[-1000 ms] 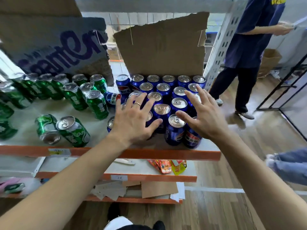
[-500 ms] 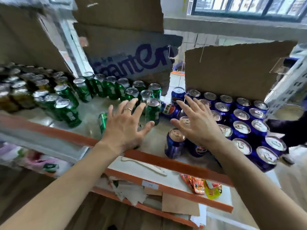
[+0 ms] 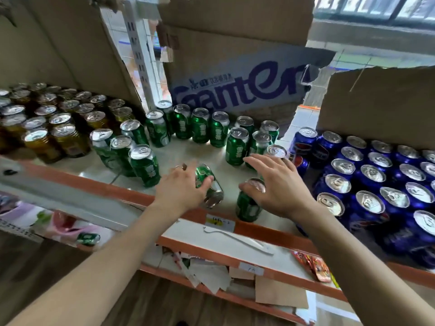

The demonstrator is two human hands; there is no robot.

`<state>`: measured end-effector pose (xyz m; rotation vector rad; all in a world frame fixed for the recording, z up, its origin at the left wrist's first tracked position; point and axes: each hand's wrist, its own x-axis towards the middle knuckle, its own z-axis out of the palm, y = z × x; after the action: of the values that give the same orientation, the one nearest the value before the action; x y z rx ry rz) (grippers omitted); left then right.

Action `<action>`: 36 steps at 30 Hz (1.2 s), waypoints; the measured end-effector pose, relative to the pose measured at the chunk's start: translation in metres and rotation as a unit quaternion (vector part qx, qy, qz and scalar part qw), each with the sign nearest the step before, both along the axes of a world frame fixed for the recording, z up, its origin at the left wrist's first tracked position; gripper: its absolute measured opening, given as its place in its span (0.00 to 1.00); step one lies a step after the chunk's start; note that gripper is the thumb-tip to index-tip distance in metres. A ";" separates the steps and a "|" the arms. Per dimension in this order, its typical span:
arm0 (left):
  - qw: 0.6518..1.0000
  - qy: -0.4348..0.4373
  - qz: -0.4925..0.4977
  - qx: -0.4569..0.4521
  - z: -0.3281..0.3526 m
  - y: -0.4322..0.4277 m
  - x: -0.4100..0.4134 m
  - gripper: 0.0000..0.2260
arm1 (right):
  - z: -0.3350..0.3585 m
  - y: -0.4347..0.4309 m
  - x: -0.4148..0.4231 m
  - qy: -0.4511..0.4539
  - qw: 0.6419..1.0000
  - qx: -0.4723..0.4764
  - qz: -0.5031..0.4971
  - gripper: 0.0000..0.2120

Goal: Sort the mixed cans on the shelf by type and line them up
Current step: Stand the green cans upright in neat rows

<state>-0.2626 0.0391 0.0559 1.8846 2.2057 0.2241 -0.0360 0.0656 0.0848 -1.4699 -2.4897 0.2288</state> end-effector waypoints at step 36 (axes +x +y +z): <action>0.961 -0.223 -0.072 0.143 -0.031 0.079 -0.032 0.31 | -0.003 0.057 -0.052 -0.016 0.990 -0.094 -0.107 0.36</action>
<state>-0.2943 0.1184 0.0245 1.8870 1.7976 0.8883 -0.0884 0.1230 0.0820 -1.8130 -2.3642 0.4117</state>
